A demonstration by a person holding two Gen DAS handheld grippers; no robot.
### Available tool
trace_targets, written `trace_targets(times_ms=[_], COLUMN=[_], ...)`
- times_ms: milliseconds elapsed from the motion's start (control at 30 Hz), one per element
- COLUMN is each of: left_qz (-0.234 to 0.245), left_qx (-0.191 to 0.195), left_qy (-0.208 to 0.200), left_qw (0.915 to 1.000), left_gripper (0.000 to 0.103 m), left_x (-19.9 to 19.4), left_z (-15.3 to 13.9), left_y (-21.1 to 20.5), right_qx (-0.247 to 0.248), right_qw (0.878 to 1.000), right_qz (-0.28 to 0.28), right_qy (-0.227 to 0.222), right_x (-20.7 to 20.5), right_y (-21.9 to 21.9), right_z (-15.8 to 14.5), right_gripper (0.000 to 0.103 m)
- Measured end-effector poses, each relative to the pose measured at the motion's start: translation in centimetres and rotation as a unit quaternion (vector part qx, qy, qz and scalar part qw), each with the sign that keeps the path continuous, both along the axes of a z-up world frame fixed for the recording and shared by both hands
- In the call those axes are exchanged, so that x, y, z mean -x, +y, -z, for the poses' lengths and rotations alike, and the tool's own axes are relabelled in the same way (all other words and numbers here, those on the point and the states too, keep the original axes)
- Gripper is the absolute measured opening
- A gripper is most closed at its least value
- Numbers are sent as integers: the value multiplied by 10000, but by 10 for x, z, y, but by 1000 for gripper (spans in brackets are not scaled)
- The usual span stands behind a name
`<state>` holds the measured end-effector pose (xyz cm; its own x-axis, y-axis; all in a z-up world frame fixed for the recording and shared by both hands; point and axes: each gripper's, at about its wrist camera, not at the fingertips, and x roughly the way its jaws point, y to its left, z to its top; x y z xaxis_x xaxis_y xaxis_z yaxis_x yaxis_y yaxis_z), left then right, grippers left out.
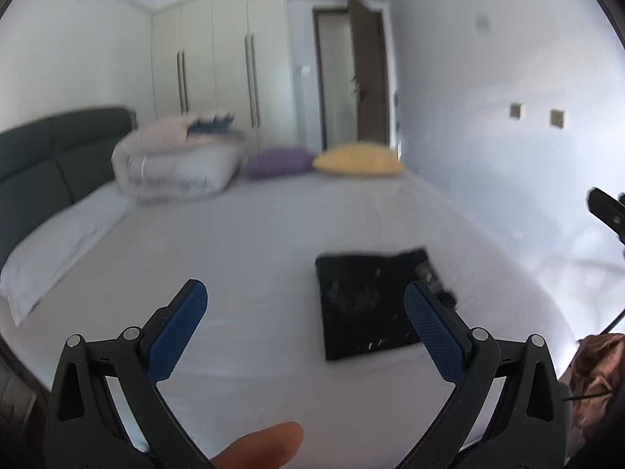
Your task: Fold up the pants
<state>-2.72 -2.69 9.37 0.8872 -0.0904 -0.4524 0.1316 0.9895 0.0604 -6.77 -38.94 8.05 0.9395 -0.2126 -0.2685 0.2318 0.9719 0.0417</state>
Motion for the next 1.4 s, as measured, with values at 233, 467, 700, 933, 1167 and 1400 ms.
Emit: trace_targets(times_ms=[233, 467, 700, 933, 1167, 1400], left_qz=[-127, -212, -227, -241, -226, -236], left_qx=[59, -26, 152, 147, 149, 127], left_qy=[660, 722, 978, 1063, 1083, 1103], left_qw=[9977, 9972, 9948, 9939, 9938, 9935], left_gripper=[103, 103, 103, 103, 103, 103], left_x=[-22, -35, -50, -56, -56, -57], left_z=[52, 78, 95, 102, 105, 107], left_y=[-4, -5, 4, 5, 4, 2], right_qx=[-431, -398, -522, -507, -481, -473], right_qw=[9931, 9811, 9795, 9785, 9770, 9760], right_qz=[-101, -250, -219, -244, -261, -272], right_qy=[1087, 1875, 1931, 1987, 2059, 2108], right_x=[-33, -54, -55, -59, -61, -60], right_y=[7, 25, 27, 31, 34, 36], right_z=[54, 90, 98, 99, 103, 105], right_gripper=[103, 103, 103, 103, 103, 103])
